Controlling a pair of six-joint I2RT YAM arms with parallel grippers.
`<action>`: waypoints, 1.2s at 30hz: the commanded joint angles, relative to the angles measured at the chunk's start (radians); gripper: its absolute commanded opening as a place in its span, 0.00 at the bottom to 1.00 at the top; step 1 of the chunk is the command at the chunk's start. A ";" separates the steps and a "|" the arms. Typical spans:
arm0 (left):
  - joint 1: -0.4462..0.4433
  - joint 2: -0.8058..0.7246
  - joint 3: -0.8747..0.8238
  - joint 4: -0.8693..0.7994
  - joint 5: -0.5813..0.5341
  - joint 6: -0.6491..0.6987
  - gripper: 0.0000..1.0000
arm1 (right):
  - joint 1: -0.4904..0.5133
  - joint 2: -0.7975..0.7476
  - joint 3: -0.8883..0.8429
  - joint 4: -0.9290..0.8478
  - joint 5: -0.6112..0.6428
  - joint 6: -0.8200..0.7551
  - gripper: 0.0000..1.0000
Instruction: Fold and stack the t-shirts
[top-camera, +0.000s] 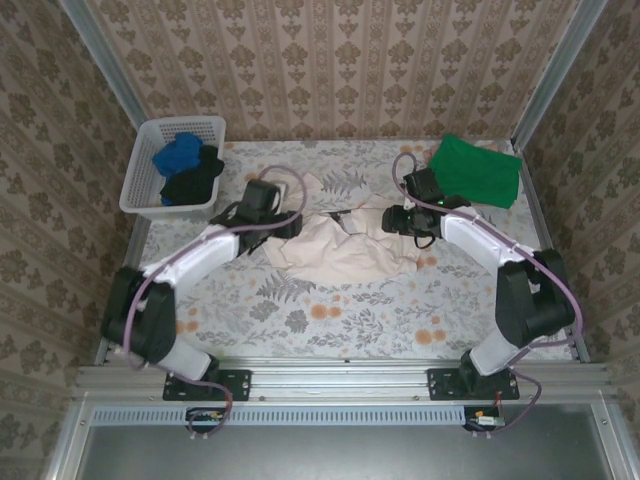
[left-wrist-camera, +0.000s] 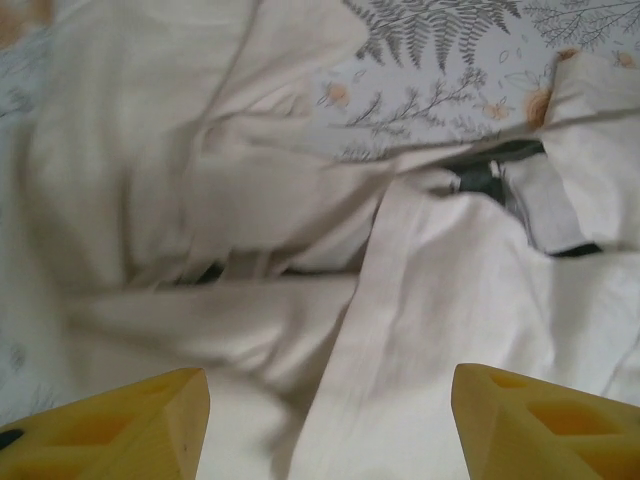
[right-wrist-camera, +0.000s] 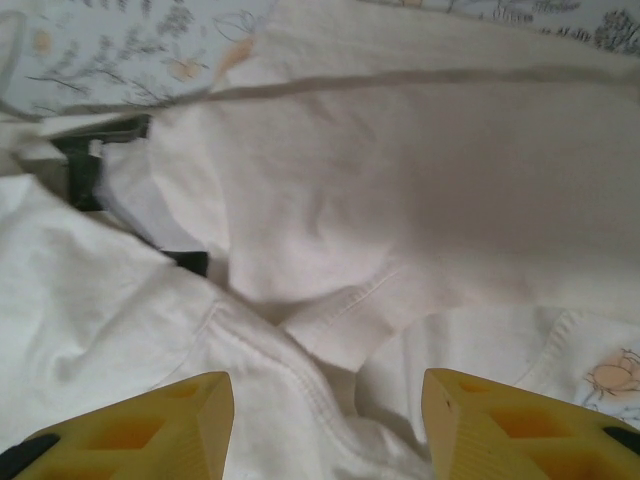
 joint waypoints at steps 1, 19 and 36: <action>-0.048 0.165 0.115 -0.062 0.048 0.075 0.70 | -0.041 0.045 0.015 -0.028 0.050 0.049 0.57; -0.052 0.130 0.113 -0.145 0.029 0.102 0.00 | -0.148 0.195 0.106 -0.055 0.106 0.015 0.57; 0.186 -0.544 -0.273 -0.460 -0.276 -0.073 0.56 | -0.134 0.119 0.023 0.001 -0.035 0.024 0.61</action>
